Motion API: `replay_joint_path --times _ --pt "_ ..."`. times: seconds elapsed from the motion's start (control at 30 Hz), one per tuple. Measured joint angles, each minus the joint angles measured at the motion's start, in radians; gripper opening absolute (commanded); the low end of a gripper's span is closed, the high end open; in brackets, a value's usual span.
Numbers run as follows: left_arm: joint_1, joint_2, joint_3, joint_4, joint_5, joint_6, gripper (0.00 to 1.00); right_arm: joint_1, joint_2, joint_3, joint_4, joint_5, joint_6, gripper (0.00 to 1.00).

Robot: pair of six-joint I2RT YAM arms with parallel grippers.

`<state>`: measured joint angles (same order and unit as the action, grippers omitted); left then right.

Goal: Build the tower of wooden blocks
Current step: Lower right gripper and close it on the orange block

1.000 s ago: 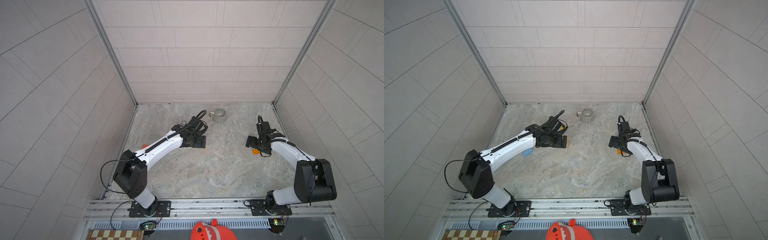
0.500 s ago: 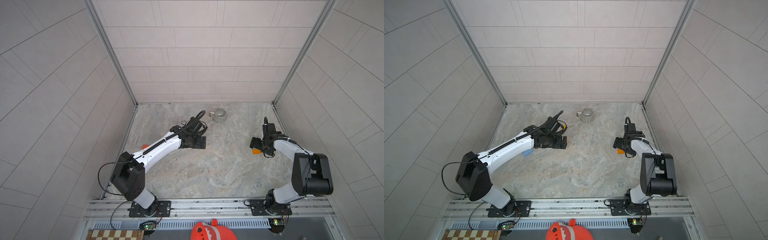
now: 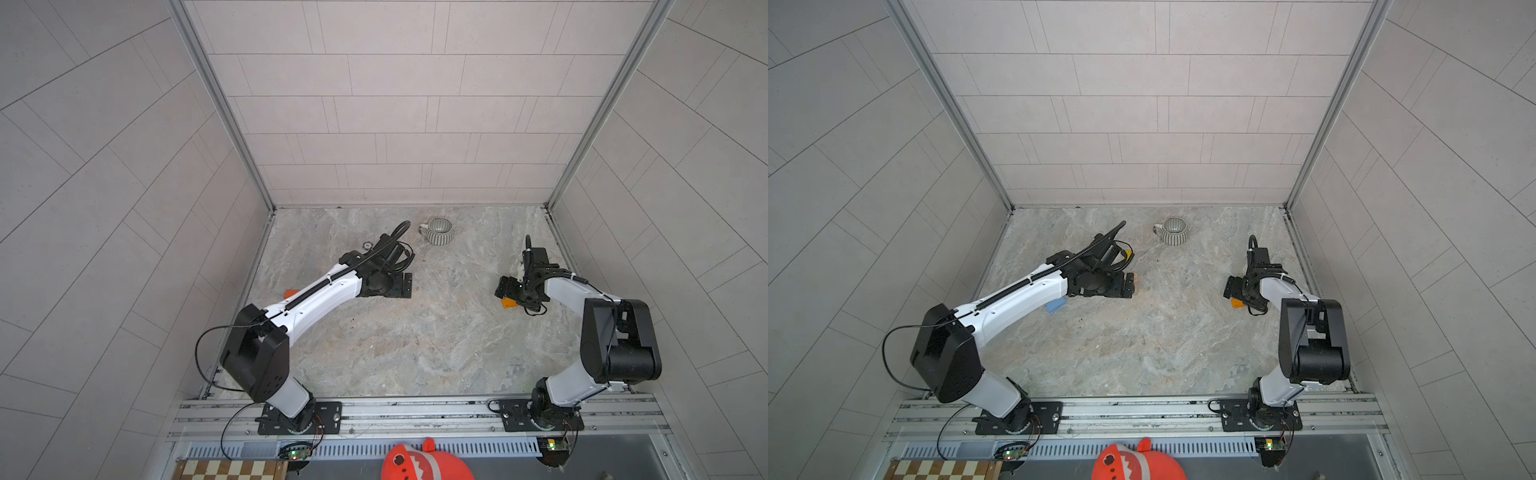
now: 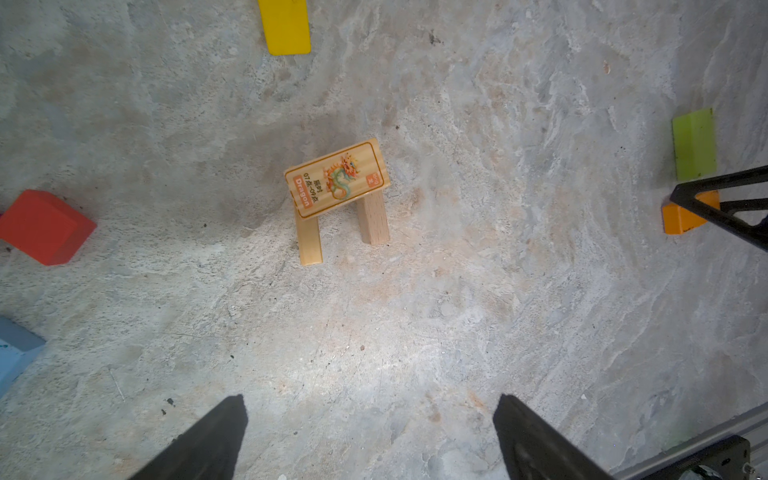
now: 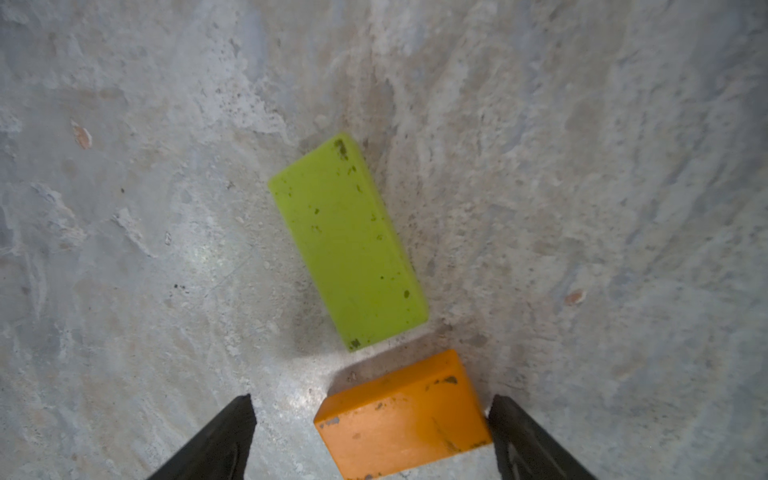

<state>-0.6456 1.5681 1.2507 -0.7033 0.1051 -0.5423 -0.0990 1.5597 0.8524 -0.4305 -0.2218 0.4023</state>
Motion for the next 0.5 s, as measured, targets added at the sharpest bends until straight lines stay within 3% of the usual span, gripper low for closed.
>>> replay_joint_path --times 0.5 --pt "0.002 -0.007 -0.012 0.013 0.012 -0.003 1.00 0.062 0.006 0.001 -0.063 0.017 -0.010 0.82"
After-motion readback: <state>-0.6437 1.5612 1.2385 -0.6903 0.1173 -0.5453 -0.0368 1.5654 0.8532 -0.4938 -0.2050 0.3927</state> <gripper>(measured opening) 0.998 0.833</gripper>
